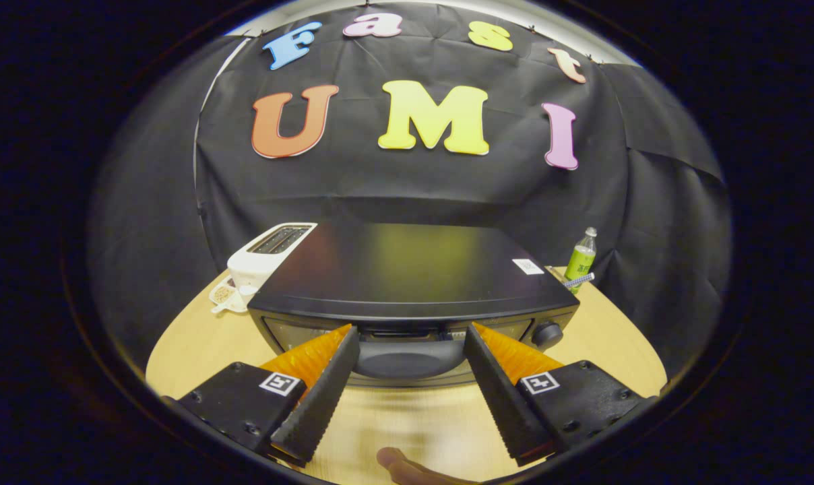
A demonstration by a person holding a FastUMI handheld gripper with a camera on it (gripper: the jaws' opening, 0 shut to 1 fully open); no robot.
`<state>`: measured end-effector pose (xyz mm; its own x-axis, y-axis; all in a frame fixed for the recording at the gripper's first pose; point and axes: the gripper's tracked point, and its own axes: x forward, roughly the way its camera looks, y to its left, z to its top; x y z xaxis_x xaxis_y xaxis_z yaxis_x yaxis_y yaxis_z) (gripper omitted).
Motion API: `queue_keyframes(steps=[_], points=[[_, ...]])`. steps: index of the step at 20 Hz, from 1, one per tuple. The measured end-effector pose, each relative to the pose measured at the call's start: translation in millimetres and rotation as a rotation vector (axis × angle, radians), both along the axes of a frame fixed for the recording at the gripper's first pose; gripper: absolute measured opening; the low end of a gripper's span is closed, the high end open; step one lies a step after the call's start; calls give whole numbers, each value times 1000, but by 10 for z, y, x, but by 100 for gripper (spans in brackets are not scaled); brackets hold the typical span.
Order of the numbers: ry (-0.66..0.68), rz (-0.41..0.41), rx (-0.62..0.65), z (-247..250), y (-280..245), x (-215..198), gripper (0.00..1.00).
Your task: Open the toaster oven, put the food inside, and close the toaster oven door.
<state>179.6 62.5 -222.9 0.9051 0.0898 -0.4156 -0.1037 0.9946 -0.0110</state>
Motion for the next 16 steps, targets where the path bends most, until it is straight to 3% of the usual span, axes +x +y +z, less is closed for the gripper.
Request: queue_keyframes(steps=[9,16], points=[[-18,45,-62,-202,-86,-516,100],[-18,39,-39,-677,-165,-927,100]])
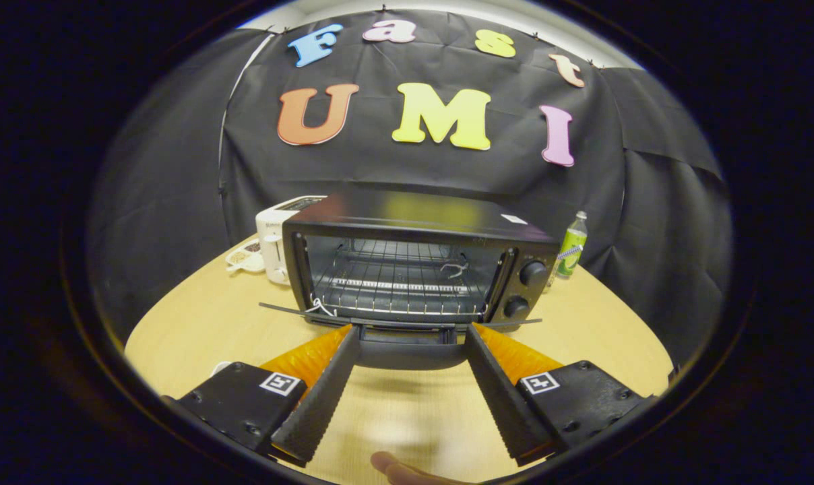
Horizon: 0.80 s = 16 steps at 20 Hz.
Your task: Open the toaster oven, put the food inside, and close the toaster oven door.
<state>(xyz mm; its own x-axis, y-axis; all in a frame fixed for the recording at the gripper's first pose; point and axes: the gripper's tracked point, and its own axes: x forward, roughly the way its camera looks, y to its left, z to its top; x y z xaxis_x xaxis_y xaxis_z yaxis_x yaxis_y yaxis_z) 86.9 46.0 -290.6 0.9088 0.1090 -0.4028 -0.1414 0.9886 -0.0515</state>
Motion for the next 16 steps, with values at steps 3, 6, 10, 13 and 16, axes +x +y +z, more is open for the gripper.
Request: queue_keyframes(steps=[3,6,10,13,16], points=[[41,5,17,-293,-47,-106,100],[81,13,9,-529,-64,-195,100],[109,18,29,-663,-86,-184,100],[160,19,54,-776,-95,-182,100],[187,31,74,-820,-90,-174,100]])
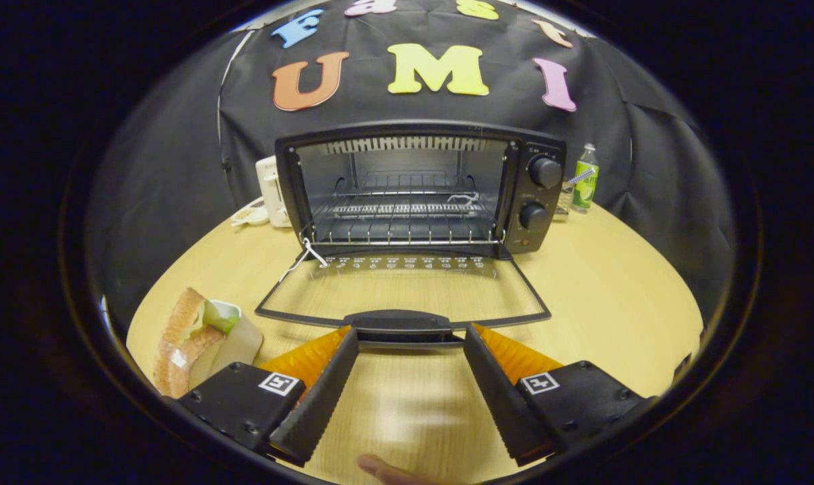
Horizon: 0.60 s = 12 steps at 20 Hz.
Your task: Open the toaster oven, put the food inside, and close the toaster oven door.
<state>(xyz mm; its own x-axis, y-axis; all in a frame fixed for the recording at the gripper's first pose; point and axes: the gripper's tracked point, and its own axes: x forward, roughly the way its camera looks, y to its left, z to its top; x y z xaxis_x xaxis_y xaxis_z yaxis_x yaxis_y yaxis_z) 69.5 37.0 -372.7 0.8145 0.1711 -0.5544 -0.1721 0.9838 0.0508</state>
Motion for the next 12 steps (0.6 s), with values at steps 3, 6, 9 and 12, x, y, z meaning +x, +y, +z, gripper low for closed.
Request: queue_keyframes(steps=[3,6,9,12], points=[[-22,30,-8,101,-35,-17,100],[13,80,75,239,45,-87,100],[144,169,287,468,281,-258,100],[311,298,455,674,515,-460,100]])
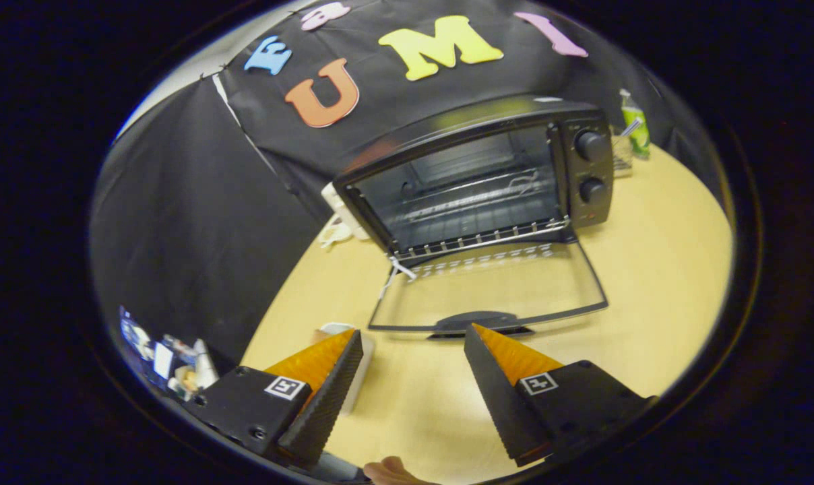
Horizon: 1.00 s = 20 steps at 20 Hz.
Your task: Open the toaster oven, put the food inside, and close the toaster oven door.
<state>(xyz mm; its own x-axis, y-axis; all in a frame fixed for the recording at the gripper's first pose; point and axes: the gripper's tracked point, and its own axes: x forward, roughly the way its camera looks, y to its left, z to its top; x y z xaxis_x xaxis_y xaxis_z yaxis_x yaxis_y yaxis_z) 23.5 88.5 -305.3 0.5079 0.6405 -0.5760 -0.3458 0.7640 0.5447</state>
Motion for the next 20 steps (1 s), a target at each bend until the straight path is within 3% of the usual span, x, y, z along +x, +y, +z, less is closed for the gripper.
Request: queue_keyframes(steps=[2,5,7,12,20], points=[[93,59,23,20,77,-97,98],[254,230,21,-38,248,-392,95],[316,293,73,17,407,-499,92],[369,333,43,-100,611,-515,83],[504,338,57,-218,765,-573,57]])
